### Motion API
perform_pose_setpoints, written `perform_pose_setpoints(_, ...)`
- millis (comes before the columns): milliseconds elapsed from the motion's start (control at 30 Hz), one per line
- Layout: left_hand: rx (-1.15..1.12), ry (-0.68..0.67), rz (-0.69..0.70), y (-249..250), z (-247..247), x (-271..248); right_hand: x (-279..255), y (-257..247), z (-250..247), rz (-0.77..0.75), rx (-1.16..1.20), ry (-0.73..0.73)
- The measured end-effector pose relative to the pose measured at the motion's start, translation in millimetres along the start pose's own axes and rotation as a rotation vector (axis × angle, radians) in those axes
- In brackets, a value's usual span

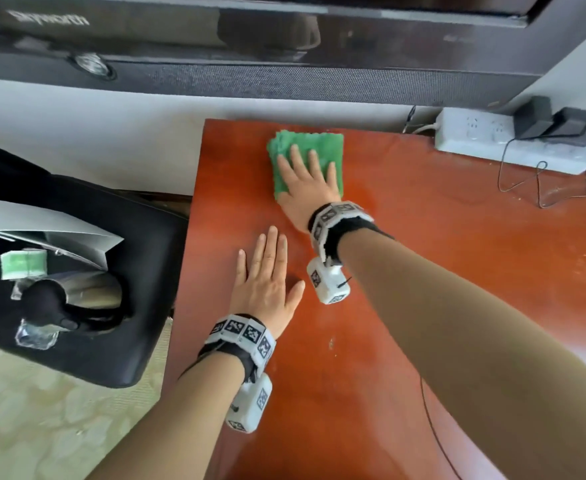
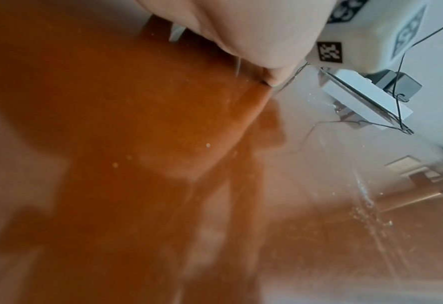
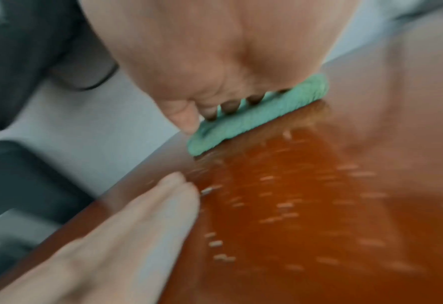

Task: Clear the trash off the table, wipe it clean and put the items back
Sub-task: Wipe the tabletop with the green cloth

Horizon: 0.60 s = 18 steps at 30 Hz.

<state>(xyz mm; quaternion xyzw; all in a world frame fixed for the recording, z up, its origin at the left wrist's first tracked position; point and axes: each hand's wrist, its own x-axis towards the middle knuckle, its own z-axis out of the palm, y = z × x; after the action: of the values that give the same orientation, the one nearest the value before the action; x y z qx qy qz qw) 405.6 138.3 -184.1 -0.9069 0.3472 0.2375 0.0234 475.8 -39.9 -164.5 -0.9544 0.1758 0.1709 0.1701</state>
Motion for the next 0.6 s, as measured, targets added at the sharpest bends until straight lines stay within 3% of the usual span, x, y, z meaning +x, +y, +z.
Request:
perform_pose_setpoints(67, 0.006, 0.004, 0.015, -3.5, 1.1, 0.6, 9.0, -25.3, 7.3, -0.203, -0.078, -0.093)
perform_pose_setpoints(100, 0.010, 0.004, 0.021, -4.6, 1.2, 0.3, 15.7, -18.4, 4.8, -0.203, -0.098, -0.076)
perform_pose_setpoints(233, 0.005, 0.017, 0.035, -4.1, 0.6, -1.2, 21.5, 66.7, -17.0, 0.284, 0.054, 0.159)
perform_pose_setpoints(333, -0.015, 0.020, 0.038, -2.0, 2.5, -1.4, 20.6, 76.7, -25.2, 0.413, 0.126, 0.161)
perform_pose_setpoints(400, -0.013, 0.039, 0.038, -2.3, 4.2, -1.7, 22.4, 39.9, -18.1, 0.280, 0.047, 0.114)
perform_pose_setpoints(500, -0.001, 0.024, 0.039, -2.7, 3.9, -1.0, 1.9, -9.9, -0.8, -0.113, -0.068, -0.069)
perform_pose_setpoints(567, 0.020, 0.017, 0.039, -1.2, 1.1, -1.9, -18.6, 8.5, 1.9, -0.182, -0.049, -0.124)
perform_pose_setpoints(600, 0.028, 0.004, 0.037, -1.1, -0.3, -2.7, -28.7, 32.1, -1.3, -0.143, -0.021, -0.105)
